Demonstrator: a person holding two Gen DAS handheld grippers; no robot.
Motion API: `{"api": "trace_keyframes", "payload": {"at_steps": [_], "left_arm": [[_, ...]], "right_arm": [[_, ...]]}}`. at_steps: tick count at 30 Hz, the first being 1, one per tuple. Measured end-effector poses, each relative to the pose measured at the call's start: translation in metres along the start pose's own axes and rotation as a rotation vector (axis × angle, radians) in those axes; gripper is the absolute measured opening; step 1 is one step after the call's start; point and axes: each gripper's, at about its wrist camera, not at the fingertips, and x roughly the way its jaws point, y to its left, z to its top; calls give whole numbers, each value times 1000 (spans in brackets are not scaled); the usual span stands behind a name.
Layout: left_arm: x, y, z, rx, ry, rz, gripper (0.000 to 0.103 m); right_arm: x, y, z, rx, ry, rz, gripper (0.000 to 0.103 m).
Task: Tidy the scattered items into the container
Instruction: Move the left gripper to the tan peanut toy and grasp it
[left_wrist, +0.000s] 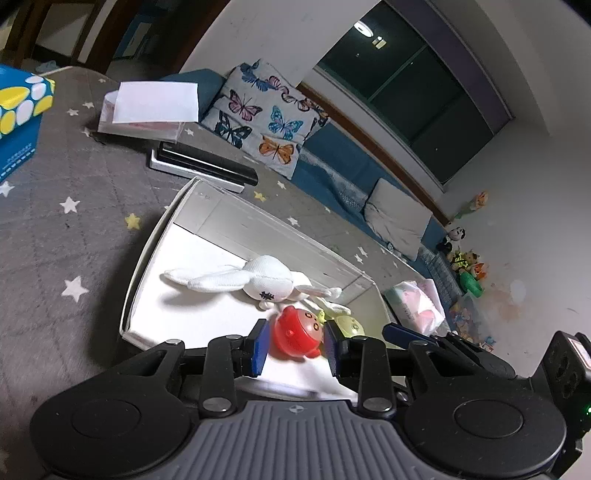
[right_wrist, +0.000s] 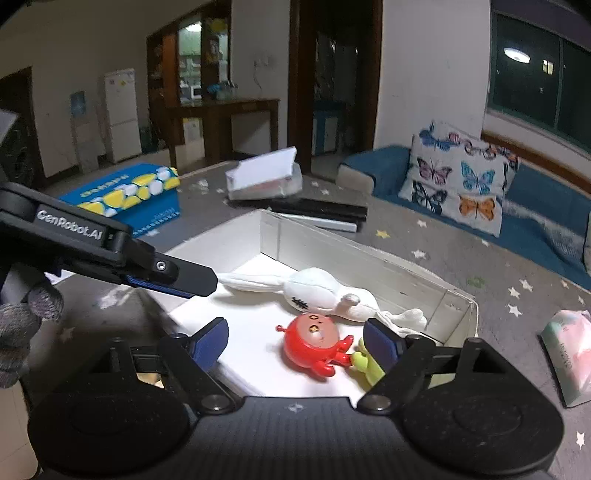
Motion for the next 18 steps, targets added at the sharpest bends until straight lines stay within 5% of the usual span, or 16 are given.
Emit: {"api": "trace_keyframes", "payload": {"at_steps": [11, 18], "left_arm": [[-28, 0, -34, 34, -16, 23, 34], [-37, 17, -51, -5, -12, 50, 34]], "right_arm": [[-38, 25, -33, -5, -83, 13, 102], [-46, 41, -52, -2, -98, 63, 103]]}}
